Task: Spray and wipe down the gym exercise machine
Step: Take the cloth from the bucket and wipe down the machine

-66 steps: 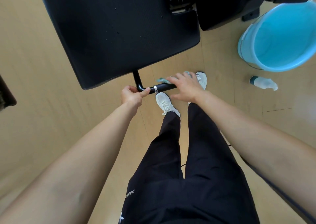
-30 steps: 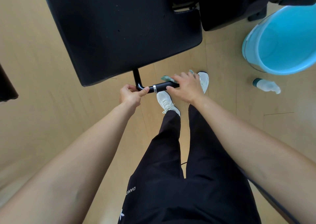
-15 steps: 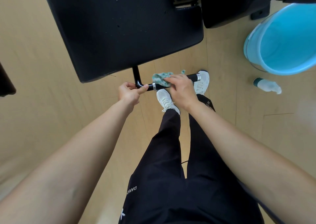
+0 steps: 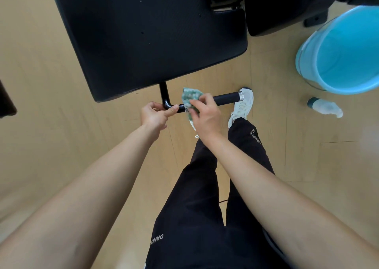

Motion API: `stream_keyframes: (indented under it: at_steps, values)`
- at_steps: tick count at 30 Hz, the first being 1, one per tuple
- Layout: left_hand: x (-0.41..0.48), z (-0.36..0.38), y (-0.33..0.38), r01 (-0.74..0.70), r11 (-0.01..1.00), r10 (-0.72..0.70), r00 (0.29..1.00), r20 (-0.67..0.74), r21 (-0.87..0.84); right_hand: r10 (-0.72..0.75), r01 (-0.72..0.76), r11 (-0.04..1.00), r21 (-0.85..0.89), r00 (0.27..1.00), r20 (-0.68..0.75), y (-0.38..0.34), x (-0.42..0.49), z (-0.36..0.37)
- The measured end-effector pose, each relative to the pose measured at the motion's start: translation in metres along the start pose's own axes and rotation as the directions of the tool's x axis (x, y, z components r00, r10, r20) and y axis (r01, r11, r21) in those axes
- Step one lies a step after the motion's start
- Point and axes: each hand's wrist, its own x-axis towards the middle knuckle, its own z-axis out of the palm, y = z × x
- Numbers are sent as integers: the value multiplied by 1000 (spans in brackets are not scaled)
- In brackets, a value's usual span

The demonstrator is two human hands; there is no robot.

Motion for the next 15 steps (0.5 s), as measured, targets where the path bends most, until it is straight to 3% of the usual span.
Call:
stream_keyframes:
  at_steps: [4,9,12,15]
  values:
    - [-1,-1,0,-4,1000,4,1000,8,6,17,-18,1000,-17,999,-42,17,3,-10]
    - [-1,0,-2,-14,1000,14,1000,1,-6,305,-298,952,69,930,-203,44,3,-37]
    - [0,0,-2,-7,1000,7,1000,2,1,375,-348,923,162,906,-196,35,3,-26]
    - [1,0,-2,4,1000,-4,1000,-5,14,451,-380,851,363,883,-132,22,4,-17]
